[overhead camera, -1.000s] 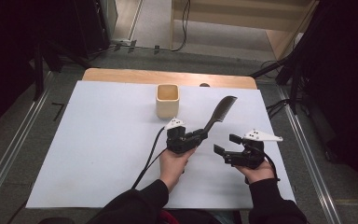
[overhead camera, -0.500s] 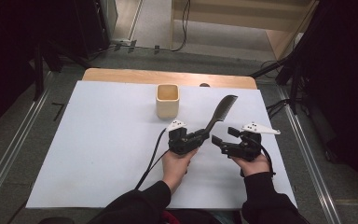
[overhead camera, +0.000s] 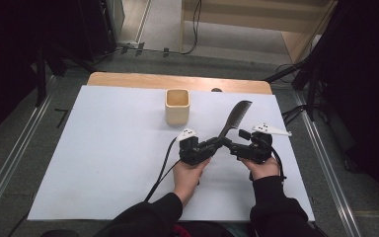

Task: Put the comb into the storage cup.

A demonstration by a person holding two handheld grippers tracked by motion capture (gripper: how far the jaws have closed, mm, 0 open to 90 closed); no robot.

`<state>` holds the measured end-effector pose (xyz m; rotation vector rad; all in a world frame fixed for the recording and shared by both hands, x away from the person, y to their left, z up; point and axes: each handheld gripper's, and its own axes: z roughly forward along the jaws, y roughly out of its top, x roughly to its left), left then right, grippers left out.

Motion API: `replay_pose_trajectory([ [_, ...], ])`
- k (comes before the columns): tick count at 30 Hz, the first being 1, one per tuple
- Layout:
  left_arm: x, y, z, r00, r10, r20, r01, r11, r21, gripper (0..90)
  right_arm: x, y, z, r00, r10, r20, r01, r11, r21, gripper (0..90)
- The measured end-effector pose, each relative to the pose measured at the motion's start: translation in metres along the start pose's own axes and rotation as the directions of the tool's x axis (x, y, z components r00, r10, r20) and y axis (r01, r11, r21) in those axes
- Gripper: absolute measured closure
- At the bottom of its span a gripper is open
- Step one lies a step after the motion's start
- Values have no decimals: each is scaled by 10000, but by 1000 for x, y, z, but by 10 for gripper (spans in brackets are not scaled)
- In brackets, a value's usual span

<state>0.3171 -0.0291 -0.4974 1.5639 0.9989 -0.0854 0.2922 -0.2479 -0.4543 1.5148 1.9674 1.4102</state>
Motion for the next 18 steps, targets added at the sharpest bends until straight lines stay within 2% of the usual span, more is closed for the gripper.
replay_pose_trajectory([
  [5, 0, -1, 0, 10000, 1, 11, -1, 10000, -58, 731, -1, 1, 5, 9998, 207, 34, -207, 9998, 17, 137],
  [18, -2, -3, -1, 9999, 42, 102, -40, 9998, -176, 730, -1, 5, 17, 9993, 338, 158, -339, 9994, 92, 157],
])
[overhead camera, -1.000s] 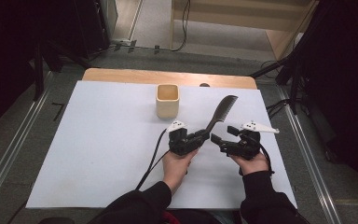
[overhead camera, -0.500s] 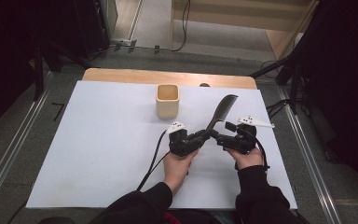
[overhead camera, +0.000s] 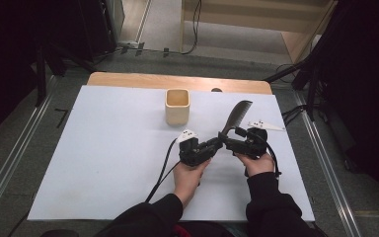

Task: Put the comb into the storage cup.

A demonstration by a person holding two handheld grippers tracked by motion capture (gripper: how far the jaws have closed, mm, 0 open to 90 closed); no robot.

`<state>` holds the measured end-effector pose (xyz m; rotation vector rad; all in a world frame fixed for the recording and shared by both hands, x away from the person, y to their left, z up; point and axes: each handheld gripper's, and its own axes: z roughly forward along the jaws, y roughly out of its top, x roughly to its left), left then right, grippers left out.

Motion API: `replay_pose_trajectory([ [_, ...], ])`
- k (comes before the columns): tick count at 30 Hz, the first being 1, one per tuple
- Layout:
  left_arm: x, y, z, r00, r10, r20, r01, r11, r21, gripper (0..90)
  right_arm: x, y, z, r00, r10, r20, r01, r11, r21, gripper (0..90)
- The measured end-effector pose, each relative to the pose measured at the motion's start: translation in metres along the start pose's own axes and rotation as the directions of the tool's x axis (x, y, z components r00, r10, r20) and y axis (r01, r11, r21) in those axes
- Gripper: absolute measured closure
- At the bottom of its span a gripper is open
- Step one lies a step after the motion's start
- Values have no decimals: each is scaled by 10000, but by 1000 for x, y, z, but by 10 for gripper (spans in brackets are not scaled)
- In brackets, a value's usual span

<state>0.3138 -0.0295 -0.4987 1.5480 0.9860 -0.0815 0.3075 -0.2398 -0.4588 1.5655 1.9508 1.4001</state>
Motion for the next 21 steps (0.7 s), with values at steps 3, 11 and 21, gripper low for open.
replay_pose_trajectory([
  [3, 0, 0, 0, 10000, -13, 38, 13, 10000, 10, 730, 0, 1, 4, 10000, -7, -32, 7, 10000, 76, 176],
  [11, -1, -1, 1, 10000, 30, 34, -30, 10000, -62, 730, 3, 3, 12, 10000, -36, -64, 38, 9995, 304, 240],
  [21, -1, 1, -1, 10000, 78, 18, -78, 9999, -90, 730, 6, 5, 19, 9994, 340, -38, -337, 9977, 593, 388],
])
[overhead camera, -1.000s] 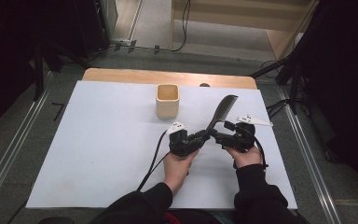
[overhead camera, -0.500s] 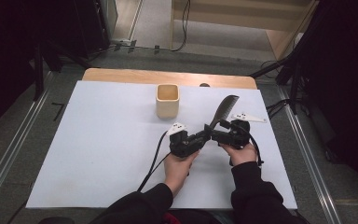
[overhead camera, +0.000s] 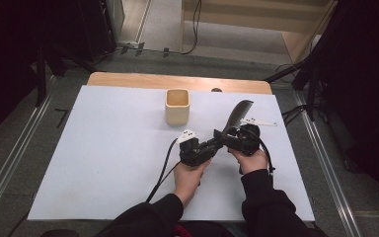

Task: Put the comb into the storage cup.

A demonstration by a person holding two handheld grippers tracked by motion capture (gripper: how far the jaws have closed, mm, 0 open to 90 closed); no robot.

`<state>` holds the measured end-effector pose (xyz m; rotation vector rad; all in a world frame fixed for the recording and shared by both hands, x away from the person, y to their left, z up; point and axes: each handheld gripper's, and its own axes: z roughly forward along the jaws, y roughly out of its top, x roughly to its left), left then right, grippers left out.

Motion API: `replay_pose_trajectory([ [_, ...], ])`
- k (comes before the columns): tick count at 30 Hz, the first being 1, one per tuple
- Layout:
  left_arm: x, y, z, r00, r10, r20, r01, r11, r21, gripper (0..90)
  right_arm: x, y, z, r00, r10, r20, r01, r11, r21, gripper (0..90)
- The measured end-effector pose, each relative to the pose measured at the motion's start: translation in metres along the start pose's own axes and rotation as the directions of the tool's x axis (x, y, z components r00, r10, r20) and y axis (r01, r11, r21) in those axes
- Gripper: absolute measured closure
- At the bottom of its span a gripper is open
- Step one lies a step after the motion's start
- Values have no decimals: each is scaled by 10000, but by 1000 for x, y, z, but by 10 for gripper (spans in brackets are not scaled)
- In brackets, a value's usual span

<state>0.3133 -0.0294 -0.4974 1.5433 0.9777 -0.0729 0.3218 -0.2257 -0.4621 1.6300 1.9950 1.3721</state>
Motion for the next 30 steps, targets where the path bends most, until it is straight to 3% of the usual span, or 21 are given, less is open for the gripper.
replay_pose_trajectory([
  [7, 0, -3, 0, 9999, -102, 41, 102, 9999, -88, 730, 2, 2, 1, 9992, 394, 82, -395, 9991, 147, 492],
  [30, 2, -4, 2, 9997, -257, 0, 256, 9995, 159, 725, -2, 8, 3, 9875, 1568, -129, -1556, 9854, 685, 610],
])
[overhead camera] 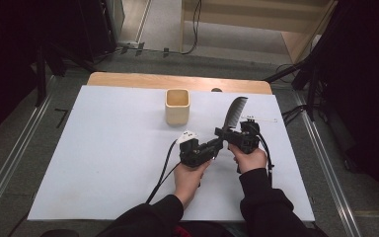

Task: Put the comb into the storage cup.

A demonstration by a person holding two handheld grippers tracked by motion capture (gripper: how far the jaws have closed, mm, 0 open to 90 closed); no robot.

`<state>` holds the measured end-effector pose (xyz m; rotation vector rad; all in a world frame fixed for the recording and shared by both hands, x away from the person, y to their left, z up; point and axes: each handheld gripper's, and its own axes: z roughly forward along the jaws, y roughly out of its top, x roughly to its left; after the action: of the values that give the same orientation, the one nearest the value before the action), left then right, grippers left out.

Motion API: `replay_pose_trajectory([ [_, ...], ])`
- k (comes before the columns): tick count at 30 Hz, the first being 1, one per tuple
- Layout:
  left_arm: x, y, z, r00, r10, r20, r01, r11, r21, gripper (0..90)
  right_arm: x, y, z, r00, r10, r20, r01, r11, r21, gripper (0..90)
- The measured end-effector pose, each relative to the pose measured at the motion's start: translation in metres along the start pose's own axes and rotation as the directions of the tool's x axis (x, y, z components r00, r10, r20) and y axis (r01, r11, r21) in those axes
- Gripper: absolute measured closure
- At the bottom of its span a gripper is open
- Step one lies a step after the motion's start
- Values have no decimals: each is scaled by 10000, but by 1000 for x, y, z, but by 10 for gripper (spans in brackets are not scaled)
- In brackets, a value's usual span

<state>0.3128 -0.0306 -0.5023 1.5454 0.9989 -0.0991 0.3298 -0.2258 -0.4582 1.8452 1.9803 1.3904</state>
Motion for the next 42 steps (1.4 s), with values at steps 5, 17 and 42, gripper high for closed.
replay_pose_trajectory([
  [5, 0, 0, 0, 10000, 51, -2, -51, 10000, 38, 722, 0, 1, 0, 9999, 100, -80, -100, 9999, 46, 633],
  [17, 0, -1, 0, 9999, 134, 66, -135, 9998, 167, 708, 2, 3, -1, 9991, 258, -341, -250, 9994, 237, 676],
  [42, 1, 10, -15, 9991, 306, 305, -355, 9832, 1789, 471, -1, 2, -2, 10000, -27, 8, 27, 9997, 231, 697],
])
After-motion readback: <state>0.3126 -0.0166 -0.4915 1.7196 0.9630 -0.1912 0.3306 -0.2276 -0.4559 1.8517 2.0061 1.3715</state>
